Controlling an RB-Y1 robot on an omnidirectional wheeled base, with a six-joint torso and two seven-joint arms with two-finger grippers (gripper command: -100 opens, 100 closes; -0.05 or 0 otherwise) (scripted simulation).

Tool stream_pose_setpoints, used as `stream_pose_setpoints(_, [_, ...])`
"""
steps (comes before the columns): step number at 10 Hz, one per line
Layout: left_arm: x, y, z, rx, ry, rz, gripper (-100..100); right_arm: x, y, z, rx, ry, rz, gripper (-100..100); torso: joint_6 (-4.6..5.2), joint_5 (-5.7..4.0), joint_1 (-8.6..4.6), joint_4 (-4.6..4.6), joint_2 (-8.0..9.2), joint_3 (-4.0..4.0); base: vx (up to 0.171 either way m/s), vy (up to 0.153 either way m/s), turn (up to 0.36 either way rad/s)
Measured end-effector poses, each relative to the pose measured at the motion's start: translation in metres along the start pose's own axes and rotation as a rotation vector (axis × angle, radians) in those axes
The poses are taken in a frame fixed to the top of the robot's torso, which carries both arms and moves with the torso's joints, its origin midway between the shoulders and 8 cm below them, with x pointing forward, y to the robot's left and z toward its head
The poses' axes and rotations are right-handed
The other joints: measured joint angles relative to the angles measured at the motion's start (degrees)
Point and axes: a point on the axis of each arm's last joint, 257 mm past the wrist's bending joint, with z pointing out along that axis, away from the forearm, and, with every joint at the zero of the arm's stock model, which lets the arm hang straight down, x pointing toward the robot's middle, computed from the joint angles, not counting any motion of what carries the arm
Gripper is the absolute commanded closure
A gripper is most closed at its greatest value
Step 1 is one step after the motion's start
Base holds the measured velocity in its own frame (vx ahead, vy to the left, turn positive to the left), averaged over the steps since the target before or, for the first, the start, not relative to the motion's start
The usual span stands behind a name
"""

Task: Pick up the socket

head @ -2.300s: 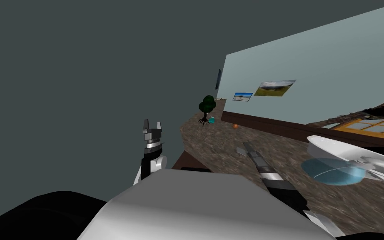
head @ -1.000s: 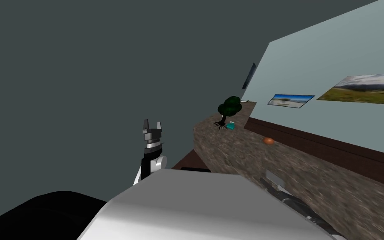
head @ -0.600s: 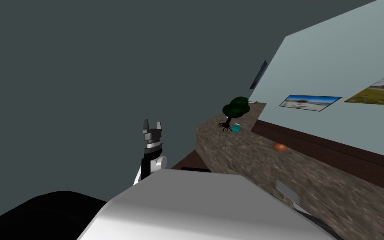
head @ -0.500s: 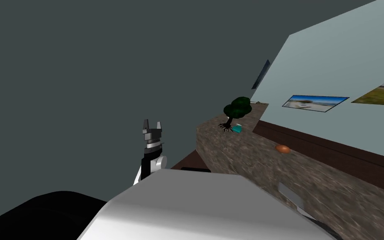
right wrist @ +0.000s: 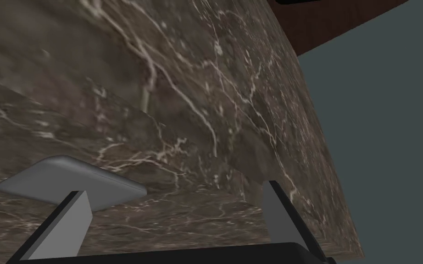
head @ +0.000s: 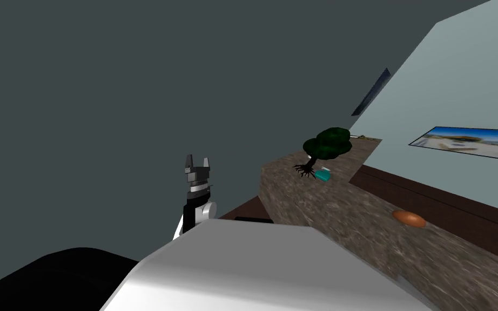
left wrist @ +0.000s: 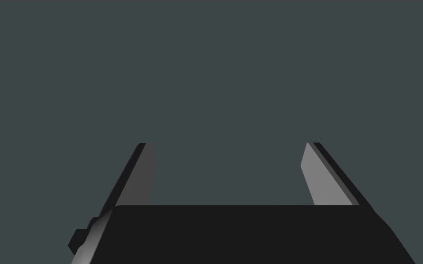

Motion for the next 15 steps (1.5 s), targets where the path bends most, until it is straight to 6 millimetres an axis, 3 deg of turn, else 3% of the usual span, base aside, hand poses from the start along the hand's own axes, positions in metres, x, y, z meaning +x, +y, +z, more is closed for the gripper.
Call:
stream_pose_setpoints(4, [0.0, 0.0, 0.0, 0.0, 0.0, 0.0, 0, 0.047, -0.016, -0.025, 0.015, 0.154, -0.084, -100, 0.03, 0.0, 0.02, 0.01, 0.02, 0.01, 0.049, -0.027, 0.202])
stream_pose_setpoints(6, [0.0, 0.0, 0.0, 0.0, 0.0, 0.0, 0, 0.084, -0.025, -0.049, 0.014, 0.273, -0.144, -100, 0.05, -0.03, -0.14, -0.02, -0.11, -0.06, 0.073, -0.071, 0.24])
stream_pose_setpoints(11, [0.0, 0.0, 0.0, 0.0, 0.0, 0.0, 0, 0.146, -0.039, -0.094, -0.044, 0.506, -0.273, -100, 0.07, -0.03, -0.04, 0.0, -0.03, -0.01, 0.048, -0.045, 0.179])
stream_pose_setpoints(14, [0.0, 0.0, 0.0, 0.0, 0.0, 0.0, 0, 0.162, -0.031, -0.099, -0.102, 0.564, -0.322, -100, 0.07, -0.01, 0.05, 0.01, -0.04, -0.02, 0.036, -0.024, 0.079])
stream_pose_setpoints(15, [0.0, 0.0, 0.0, 0.0, 0.0, 0.0, 0, 0.162, -0.031, -0.098, -0.105, 0.565, -0.325, 0, 0.11, 0.01, 0.12, 0.02, 0.04, 0.02, 0.0, 0.0, 0.0])
